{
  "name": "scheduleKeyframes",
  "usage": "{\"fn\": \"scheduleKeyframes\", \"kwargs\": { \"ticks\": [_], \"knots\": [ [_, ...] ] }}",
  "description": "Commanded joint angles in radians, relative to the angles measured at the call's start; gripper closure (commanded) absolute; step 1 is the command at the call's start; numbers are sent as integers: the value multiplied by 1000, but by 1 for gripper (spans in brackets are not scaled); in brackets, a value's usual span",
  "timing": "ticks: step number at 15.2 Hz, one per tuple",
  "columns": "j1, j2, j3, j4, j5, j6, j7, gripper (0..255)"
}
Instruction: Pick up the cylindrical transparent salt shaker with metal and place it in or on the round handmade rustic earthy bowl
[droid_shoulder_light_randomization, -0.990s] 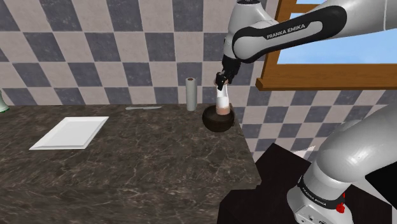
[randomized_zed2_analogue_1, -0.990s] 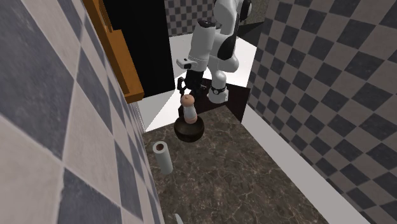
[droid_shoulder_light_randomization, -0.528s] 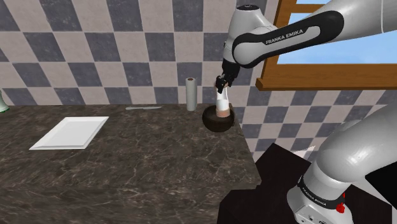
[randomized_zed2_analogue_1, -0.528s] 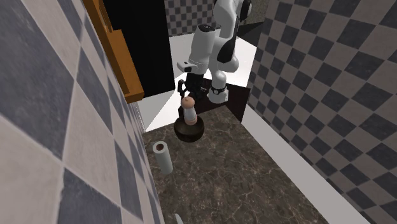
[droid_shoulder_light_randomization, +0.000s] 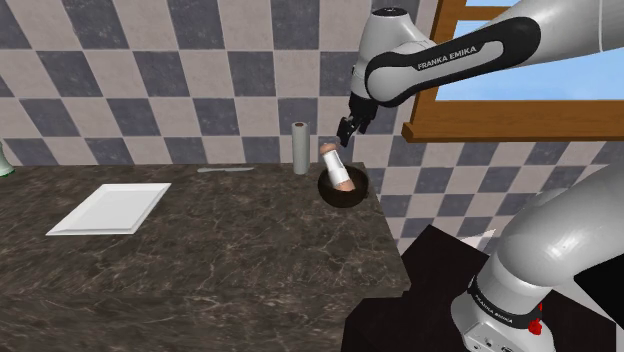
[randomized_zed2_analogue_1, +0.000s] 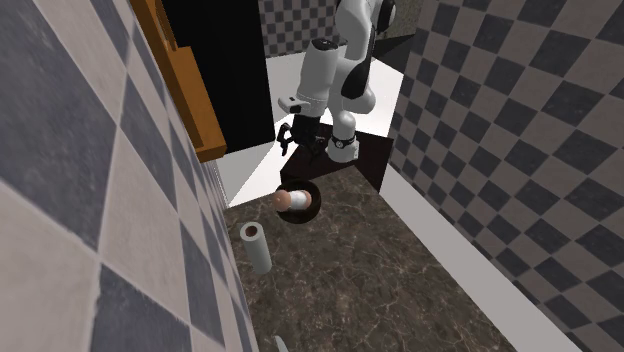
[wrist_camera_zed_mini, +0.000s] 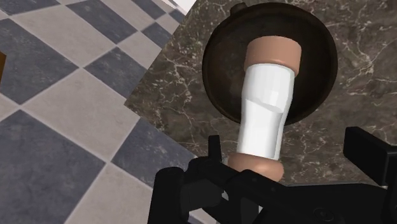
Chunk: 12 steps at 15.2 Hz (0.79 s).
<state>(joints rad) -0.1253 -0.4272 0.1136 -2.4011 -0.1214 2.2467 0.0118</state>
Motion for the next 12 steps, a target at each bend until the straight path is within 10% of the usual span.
{"fn": "scheduleKeyframes", "kwargs": {
  "ticks": [1, 12],
  "knots": [
    [0, 0, 0, 0, 0, 0, 0, 0],
    [11, -63, 3, 71, 16, -133, -10, 0]
  ]
}}
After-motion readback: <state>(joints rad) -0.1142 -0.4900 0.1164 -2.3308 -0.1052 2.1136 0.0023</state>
